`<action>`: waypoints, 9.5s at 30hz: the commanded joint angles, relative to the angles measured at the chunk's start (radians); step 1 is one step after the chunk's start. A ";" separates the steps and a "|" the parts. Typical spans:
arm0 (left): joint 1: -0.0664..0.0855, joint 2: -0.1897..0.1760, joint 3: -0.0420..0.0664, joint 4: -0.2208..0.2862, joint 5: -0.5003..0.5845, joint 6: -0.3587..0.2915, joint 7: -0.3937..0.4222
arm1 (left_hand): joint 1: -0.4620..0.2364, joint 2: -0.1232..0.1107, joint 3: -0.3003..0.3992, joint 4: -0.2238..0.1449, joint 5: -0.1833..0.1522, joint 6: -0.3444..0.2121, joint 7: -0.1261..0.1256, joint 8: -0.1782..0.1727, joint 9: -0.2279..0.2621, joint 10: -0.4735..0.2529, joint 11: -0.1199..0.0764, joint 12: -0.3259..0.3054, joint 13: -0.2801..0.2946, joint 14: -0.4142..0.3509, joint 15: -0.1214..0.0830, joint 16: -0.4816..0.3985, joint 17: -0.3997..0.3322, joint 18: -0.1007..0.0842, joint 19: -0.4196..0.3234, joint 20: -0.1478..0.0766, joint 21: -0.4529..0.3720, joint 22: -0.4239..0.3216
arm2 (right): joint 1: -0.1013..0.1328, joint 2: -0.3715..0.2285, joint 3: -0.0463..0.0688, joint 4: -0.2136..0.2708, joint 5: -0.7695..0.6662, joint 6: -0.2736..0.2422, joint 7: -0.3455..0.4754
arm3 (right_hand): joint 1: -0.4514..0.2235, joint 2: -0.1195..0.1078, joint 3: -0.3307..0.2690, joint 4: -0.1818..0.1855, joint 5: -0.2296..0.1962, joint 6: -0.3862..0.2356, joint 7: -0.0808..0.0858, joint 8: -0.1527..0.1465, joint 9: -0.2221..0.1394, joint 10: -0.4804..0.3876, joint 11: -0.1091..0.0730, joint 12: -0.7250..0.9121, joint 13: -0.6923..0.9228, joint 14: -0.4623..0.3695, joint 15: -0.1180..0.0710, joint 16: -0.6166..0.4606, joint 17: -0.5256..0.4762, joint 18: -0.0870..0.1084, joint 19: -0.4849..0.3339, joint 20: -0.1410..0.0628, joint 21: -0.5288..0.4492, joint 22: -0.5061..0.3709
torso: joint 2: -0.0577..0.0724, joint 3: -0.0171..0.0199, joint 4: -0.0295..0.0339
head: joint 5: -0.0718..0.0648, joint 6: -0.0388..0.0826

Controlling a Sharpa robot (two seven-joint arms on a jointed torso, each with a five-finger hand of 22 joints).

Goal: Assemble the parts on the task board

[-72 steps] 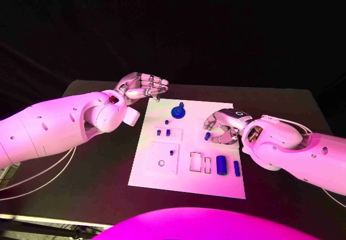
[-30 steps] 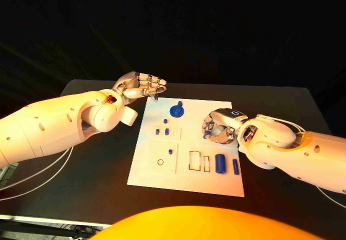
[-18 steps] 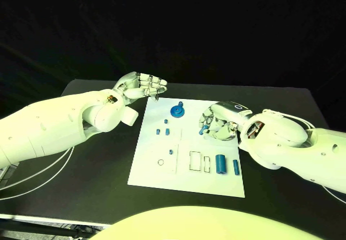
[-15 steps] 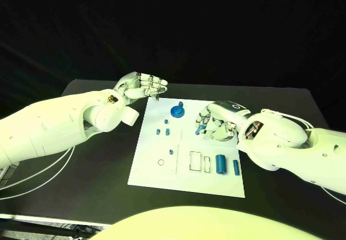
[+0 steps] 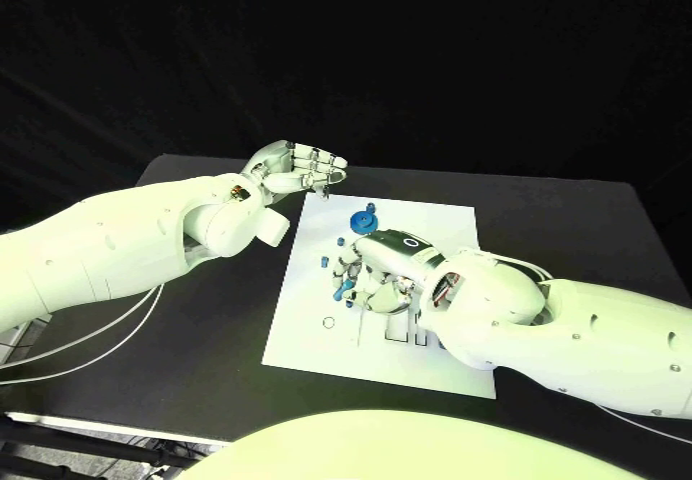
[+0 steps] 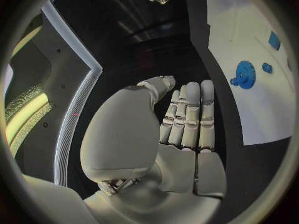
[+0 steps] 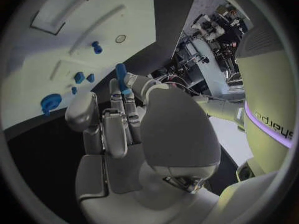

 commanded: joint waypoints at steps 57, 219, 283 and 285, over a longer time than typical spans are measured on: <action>0.002 0.004 0.000 0.002 0.001 0.011 0.005 | -0.006 0.007 -0.006 -0.002 0.001 -0.011 -0.005 0.000 -0.005 -0.009 -0.004 0.011 0.002 0.000 -0.006 0.004 0.000 0.014 -0.003 -0.003 -0.002 0.002 | -0.084 0.117 -0.029 -0.116 -0.137 0.101 -0.024 | -0.016 -0.022 0.010 -0.036 0.023 -0.023 0.015 -0.003 0.012 0.039 -0.047 -0.023 0.025 0.034 0.002 0.002 -0.005 -0.008 -0.016 0.001 -0.018 -0.006 | 0.001 0.0004 -0.0018 | 0.028 -0.001; -0.003 -0.064 -0.015 0.054 0.028 0.066 -0.004 | -0.016 0.021 0.001 0.012 0.008 -0.020 -0.004 0.005 -0.008 -0.029 -0.002 0.028 0.004 -0.012 -0.003 0.007 -0.004 0.014 -0.008 0.000 -0.015 -0.002 | -0.065 -0.190 -0.014 0.028 0.367 0.047 -0.345 | -0.336 0.186 -0.812 0.203 0.009 -0.012 -0.065 0.196 0.080 0.318 -0.124 1.138 1.318 0.087 -0.058 0.115 0.290 -0.042 0.103 -0.048 0.064 0.194 | -0.012 -0.0023 -0.0218 | -0.107 0.007; -0.003 -0.076 -0.015 0.056 0.030 0.059 -0.009 | -0.020 0.022 0.002 0.015 0.007 -0.020 -0.002 0.006 -0.008 -0.032 0.000 0.031 0.005 -0.014 -0.002 0.007 -0.004 0.013 -0.009 0.001 -0.016 -0.002 | -0.083 -0.261 -0.014 0.089 0.269 0.048 -0.303 | -0.169 0.171 -0.773 0.194 0.083 -0.026 -0.070 0.211 0.076 0.328 -0.129 1.141 1.340 0.089 -0.061 0.118 0.302 -0.044 0.114 -0.052 0.060 0.222 | -0.012 -0.0014 -0.0216 | -0.108 0.000; -0.003 -0.075 -0.015 0.055 0.030 0.059 -0.008 | -0.020 0.022 0.002 0.015 0.007 -0.020 -0.002 0.006 -0.008 -0.032 0.000 0.031 0.005 -0.014 -0.002 0.007 -0.004 0.013 -0.009 0.001 -0.016 -0.002 | -0.083 -0.265 -0.014 0.091 0.266 0.027 -0.297 | -0.168 0.170 -0.774 0.195 0.082 -0.027 -0.069 0.210 0.076 0.328 -0.129 1.139 1.338 0.089 -0.061 0.117 0.301 -0.044 0.113 -0.052 0.057 0.221 | -0.012 -0.0016 -0.0214 | -0.109 0.000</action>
